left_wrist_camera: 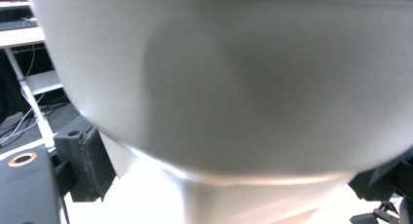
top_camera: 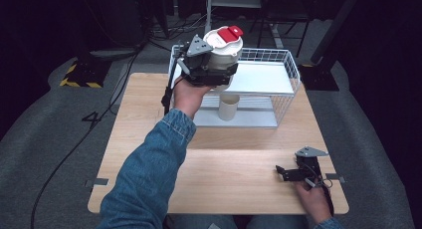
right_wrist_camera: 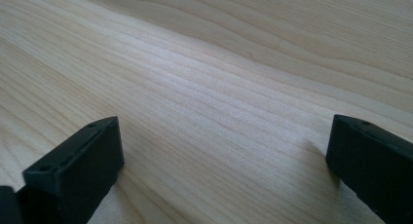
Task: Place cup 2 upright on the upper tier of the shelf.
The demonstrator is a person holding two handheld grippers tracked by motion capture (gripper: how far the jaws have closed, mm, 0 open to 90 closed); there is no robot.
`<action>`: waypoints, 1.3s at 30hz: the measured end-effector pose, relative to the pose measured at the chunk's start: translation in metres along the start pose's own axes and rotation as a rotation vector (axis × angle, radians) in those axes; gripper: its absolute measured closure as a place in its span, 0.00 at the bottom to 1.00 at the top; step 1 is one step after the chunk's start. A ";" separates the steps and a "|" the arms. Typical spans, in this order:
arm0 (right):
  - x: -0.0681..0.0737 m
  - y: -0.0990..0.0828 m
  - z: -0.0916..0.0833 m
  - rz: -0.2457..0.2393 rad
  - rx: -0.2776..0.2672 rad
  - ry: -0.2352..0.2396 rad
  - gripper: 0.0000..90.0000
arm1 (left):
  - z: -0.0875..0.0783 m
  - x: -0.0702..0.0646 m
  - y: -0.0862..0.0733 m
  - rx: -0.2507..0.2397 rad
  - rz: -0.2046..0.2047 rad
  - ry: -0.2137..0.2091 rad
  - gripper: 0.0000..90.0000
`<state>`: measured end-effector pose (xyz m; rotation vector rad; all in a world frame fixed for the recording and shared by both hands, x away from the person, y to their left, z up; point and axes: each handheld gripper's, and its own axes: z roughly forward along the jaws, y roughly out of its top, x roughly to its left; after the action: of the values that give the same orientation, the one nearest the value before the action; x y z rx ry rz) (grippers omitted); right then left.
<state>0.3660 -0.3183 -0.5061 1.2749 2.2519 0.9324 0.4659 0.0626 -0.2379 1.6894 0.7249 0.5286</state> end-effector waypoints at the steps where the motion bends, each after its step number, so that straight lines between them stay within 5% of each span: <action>1: 0.000 0.000 0.000 0.000 0.000 0.000 0.00 | 0.004 0.000 0.001 -0.003 -0.005 -0.002 0.12; 26: 0.000 0.000 0.000 0.002 -0.001 0.001 0.00 | 0.066 0.018 0.001 -0.031 -0.060 0.091 0.12; 39: 0.000 0.000 0.000 0.000 0.000 -0.001 0.00 | 0.092 0.021 -0.004 0.007 -0.072 0.111 0.12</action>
<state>0.3660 -0.3182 -0.5062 1.2745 2.2516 0.9318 0.5427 0.0143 -0.2640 1.6442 0.8655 0.5730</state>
